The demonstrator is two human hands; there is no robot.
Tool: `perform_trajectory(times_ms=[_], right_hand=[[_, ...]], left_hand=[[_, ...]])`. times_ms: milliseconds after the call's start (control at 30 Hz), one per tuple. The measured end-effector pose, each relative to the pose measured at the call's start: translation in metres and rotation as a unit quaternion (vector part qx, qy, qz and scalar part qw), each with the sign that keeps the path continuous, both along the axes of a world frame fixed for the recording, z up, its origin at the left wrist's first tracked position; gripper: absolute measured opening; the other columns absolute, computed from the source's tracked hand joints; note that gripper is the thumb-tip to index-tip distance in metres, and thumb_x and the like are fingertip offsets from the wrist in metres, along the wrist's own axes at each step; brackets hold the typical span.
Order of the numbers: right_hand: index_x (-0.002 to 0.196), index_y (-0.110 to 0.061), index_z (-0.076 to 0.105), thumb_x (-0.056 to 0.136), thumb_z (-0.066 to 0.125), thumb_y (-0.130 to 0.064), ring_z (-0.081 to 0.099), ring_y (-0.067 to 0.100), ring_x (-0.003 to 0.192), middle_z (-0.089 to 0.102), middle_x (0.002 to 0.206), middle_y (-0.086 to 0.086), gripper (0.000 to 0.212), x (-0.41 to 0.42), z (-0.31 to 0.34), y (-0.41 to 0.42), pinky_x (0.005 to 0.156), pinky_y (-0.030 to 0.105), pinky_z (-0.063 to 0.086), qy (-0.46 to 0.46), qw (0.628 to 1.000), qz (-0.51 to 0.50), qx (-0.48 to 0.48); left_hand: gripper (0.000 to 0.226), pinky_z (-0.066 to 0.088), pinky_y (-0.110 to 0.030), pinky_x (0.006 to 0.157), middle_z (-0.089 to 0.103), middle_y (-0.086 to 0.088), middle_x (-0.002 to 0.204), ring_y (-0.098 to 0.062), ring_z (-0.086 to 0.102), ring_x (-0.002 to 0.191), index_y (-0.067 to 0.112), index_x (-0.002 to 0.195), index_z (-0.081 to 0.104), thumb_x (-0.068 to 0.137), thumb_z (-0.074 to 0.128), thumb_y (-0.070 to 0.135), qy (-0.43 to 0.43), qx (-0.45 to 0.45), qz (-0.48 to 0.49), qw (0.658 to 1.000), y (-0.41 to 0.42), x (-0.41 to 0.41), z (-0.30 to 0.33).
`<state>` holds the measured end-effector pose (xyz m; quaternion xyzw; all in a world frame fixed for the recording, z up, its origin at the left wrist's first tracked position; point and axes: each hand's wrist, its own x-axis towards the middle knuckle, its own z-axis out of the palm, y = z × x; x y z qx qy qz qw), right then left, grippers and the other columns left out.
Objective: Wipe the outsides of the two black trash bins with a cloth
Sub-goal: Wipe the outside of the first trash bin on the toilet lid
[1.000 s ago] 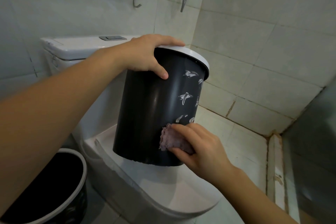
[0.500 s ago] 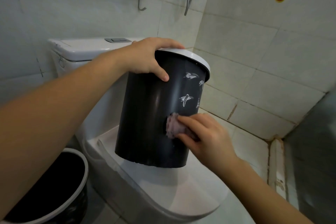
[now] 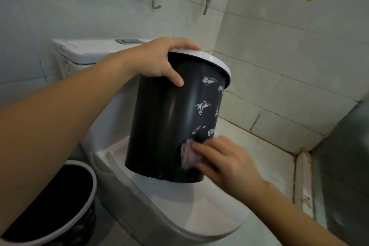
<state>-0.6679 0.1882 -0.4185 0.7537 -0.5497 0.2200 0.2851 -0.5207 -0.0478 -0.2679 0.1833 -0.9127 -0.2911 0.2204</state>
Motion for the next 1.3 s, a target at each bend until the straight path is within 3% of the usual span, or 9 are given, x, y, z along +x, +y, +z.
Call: perform_trajectory(times_ms=[167,300,400,533,667,833,1033,1300], right_hand=[[0.116,-0.012,0.071,0.095,0.065,-0.036,0.059,0.016,0.086,0.066,0.098,0.003,0.032,0.003,0.002,-0.008,0.071,0.023,0.050,-0.052,0.998,-0.033,-0.033],[0.117,-0.014,0.071,0.098,0.064,-0.035,0.060,0.016,0.083,0.065,0.098,0.003,0.029,0.006,-0.012,0.006,0.067,0.024,0.051,0.003,0.999,0.031,0.030],[0.118,-0.014,0.071,0.099,0.062,-0.036,0.060,0.017,0.083,0.066,0.099,0.003,0.030,0.000,-0.004,0.002,0.066,0.027,0.053,0.014,0.999,0.026,0.021],[0.116,-0.014,0.071,0.096,0.062,-0.036,0.061,0.024,0.083,0.066,0.096,0.005,0.031,-0.008,0.032,-0.024,0.066,0.036,0.053,-0.022,0.998,-0.030,-0.045],[0.112,-0.017,0.072,0.091,0.059,-0.043,0.061,0.023,0.083,0.066,0.094,0.002,0.036,-0.011,0.067,-0.048,0.064,0.033,0.051,-0.078,0.991,-0.088,-0.069],[0.116,-0.016,0.070,0.093,0.059,-0.044,0.060,0.021,0.083,0.064,0.097,0.003,0.038,-0.005,0.055,-0.039,0.065,0.035,0.053,-0.060,0.996,-0.058,-0.036],[0.116,-0.016,0.071,0.094,0.063,-0.041,0.059,0.019,0.082,0.064,0.095,0.001,0.035,-0.009,0.043,-0.025,0.067,0.026,0.048,-0.011,1.000,-0.007,-0.002],[0.111,-0.018,0.073,0.087,0.070,-0.039,0.063,0.021,0.085,0.069,0.097,0.001,0.032,-0.021,0.101,-0.065,0.071,0.030,0.048,-0.144,0.981,-0.103,-0.084]], left_hand=[[0.083,0.043,-0.021,0.090,0.053,0.018,0.134,-0.010,0.053,0.120,0.053,0.127,0.052,0.066,0.089,0.010,0.004,-0.003,-0.001,1.000,-0.001,0.002,0.000],[0.083,0.043,-0.020,0.088,0.054,0.019,0.134,-0.010,0.053,0.119,0.053,0.128,0.052,0.066,0.089,0.011,0.003,0.005,-0.001,1.000,0.000,0.005,0.000],[0.083,0.043,-0.023,0.090,0.054,0.018,0.133,-0.011,0.053,0.120,0.053,0.128,0.052,0.066,0.089,0.011,0.001,0.000,-0.001,1.000,0.001,0.005,0.000],[0.084,0.043,-0.019,0.087,0.055,0.018,0.132,-0.009,0.053,0.119,0.052,0.129,0.052,0.065,0.089,0.012,0.002,-0.006,-0.001,1.000,0.002,0.004,0.000],[0.082,0.043,-0.017,0.081,0.053,0.017,0.133,-0.010,0.053,0.117,0.054,0.128,0.051,0.067,0.089,0.013,0.000,-0.008,-0.007,1.000,0.003,0.004,0.001],[0.083,0.042,-0.015,0.083,0.055,0.018,0.130,-0.008,0.054,0.116,0.052,0.127,0.052,0.065,0.090,0.012,0.008,-0.008,-0.007,1.000,0.002,0.005,0.000],[0.086,0.045,-0.035,0.106,0.056,0.019,0.132,-0.011,0.053,0.122,0.053,0.129,0.053,0.061,0.092,0.016,0.004,-0.018,-0.005,1.000,0.003,0.003,-0.002],[0.086,0.047,-0.043,0.105,0.053,0.018,0.135,-0.015,0.052,0.122,0.064,0.123,0.049,0.062,0.092,0.021,-0.008,-0.025,-0.003,1.000,0.007,0.004,0.000]])
